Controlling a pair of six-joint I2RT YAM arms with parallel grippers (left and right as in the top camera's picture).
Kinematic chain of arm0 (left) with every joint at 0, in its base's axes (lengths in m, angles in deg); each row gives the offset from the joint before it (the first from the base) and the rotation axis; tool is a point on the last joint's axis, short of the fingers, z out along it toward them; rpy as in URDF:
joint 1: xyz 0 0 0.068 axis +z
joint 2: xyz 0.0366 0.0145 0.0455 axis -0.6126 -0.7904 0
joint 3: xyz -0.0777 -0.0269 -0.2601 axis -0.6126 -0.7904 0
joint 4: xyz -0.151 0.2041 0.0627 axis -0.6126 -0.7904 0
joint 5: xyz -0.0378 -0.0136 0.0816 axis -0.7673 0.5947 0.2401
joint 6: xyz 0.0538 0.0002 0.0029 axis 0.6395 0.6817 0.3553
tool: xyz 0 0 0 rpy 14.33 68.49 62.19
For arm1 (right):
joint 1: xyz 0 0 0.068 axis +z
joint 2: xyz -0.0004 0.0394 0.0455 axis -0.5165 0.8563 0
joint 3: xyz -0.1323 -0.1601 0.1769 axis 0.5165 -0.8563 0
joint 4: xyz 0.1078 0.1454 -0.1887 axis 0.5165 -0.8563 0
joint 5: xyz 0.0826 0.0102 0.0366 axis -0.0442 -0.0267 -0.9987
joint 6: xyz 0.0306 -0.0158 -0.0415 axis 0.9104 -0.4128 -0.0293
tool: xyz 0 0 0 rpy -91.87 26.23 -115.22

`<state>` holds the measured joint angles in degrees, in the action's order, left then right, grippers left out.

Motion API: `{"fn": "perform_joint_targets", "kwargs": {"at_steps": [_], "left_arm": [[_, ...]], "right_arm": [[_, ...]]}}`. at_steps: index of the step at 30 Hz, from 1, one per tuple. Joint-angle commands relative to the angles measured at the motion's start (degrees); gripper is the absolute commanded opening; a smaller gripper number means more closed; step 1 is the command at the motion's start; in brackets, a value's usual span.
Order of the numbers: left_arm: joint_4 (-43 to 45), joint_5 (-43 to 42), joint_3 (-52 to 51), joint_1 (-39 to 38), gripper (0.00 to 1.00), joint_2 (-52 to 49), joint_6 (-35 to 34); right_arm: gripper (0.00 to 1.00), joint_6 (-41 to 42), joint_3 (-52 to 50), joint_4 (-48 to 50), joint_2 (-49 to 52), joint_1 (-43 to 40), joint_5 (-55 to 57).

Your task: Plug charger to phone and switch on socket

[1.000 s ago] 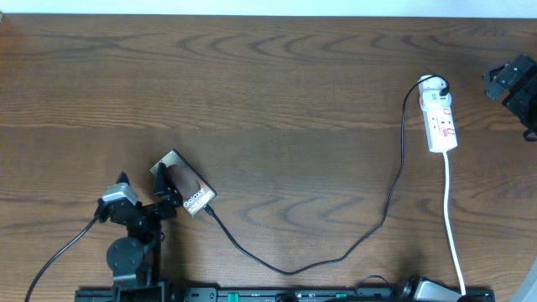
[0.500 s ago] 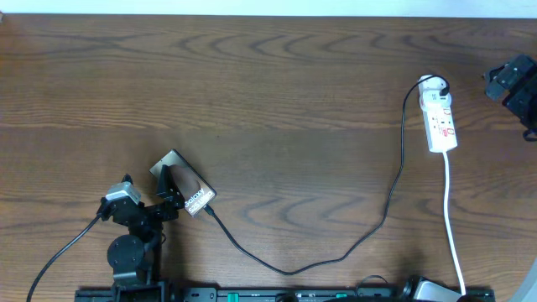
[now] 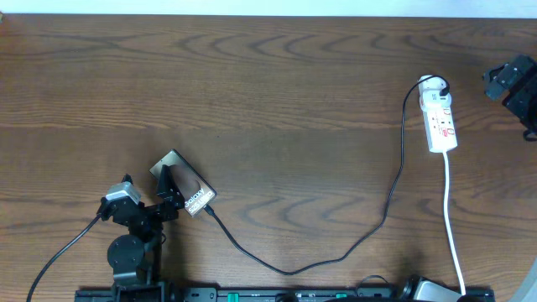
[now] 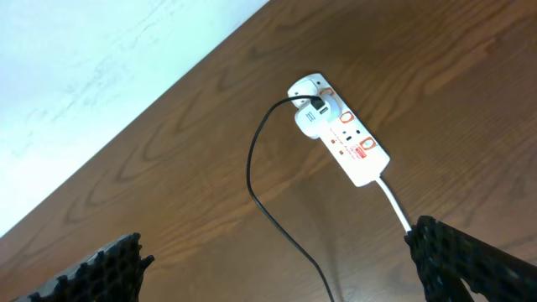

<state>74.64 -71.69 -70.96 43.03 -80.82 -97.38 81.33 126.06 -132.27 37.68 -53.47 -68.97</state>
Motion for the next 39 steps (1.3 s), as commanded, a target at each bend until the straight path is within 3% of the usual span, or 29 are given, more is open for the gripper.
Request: {"fn": "perform_joint_targets", "kwargs": {"at_steps": [1, 15, 20, 24, 25, 31, 36, 39], "left_arm": [[-2.7, -0.7, -0.4, 0.3, 0.86, 0.4, -0.1], [-2.7, -0.7, -0.4, 0.3, 0.86, 0.4, -0.1], [-2.7, -0.7, -0.4, 0.3, 0.86, 0.4, -0.1], [-2.7, -0.7, -0.4, 0.3, 0.86, 0.4, -0.1], [-2.7, -0.7, -0.4, 0.3, 0.86, 0.4, -0.1], [-2.7, -0.7, -0.4, 0.3, 0.86, 0.4, -0.1], [-2.7, -0.7, -0.4, 0.3, 0.86, 0.4, -0.1], [-2.7, -0.7, -0.4, 0.3, 0.86, 0.4, -0.1]], "right_arm": [[0.99, 0.6, 0.1, 0.0, -0.3, 0.2, -0.3], [0.99, 0.3, 0.1, -0.5, -0.6, 0.6, 1.7], [0.99, -2.1, -3.6, 6.4, -2.1, 5.8, 8.3], [0.99, -3.0, -17.9, 24.6, -8.1, 12.9, 13.3], [0.99, -3.0, -26.4, 34.5, -11.6, 15.4, 14.8], [0.99, -2.9, -61.9, 72.4, -25.4, 19.8, 16.0], [0.99, -2.9, -87.3, 94.6, -36.4, 20.3, 16.0], [0.99, -2.9, -97.3, 100.6, -43.4, 20.3, 16.0]]}}
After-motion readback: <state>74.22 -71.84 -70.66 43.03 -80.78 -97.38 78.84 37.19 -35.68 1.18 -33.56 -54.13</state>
